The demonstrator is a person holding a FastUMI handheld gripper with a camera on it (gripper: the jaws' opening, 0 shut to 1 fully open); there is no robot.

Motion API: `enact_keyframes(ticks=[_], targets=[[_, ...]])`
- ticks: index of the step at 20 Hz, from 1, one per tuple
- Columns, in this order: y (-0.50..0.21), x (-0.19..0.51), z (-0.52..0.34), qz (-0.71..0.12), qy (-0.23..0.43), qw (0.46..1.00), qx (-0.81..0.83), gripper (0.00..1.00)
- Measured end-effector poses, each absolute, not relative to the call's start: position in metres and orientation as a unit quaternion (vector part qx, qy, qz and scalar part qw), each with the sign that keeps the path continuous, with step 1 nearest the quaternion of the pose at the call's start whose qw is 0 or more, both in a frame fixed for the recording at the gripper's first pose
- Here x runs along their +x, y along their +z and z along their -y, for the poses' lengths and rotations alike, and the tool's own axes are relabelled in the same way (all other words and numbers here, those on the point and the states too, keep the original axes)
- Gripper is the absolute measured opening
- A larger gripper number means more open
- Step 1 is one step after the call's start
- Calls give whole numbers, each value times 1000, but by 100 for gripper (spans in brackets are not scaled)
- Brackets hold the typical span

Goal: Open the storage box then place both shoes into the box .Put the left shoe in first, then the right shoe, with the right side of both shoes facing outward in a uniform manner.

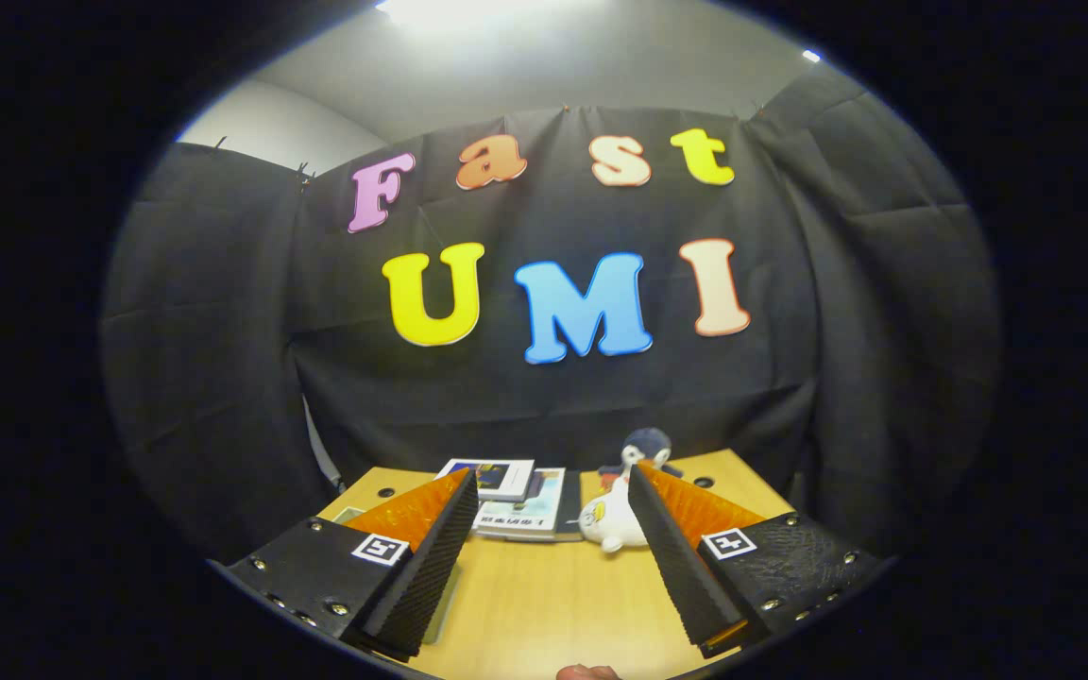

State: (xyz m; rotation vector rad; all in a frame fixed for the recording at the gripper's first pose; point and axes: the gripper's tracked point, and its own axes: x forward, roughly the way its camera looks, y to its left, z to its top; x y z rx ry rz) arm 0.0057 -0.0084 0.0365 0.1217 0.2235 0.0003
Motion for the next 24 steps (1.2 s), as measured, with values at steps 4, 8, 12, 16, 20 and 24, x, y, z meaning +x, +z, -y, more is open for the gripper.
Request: enact_keyframes(ticks=[4, 8, 12, 16, 20, 24], targets=[[55, -10, 49, -76, -25, 996, 47, 97], [44, -20, 79, -79, -32, 994, 67, 97], [31, -18, 94, -82, -34, 993, 71, 97], [31, -9, 94, -72, -29, 994, 78, 97], [36, -3, 86, -58, -20, 995, 78, 97], [48, 3, 76, -41, -11, 996, 81, 97]])
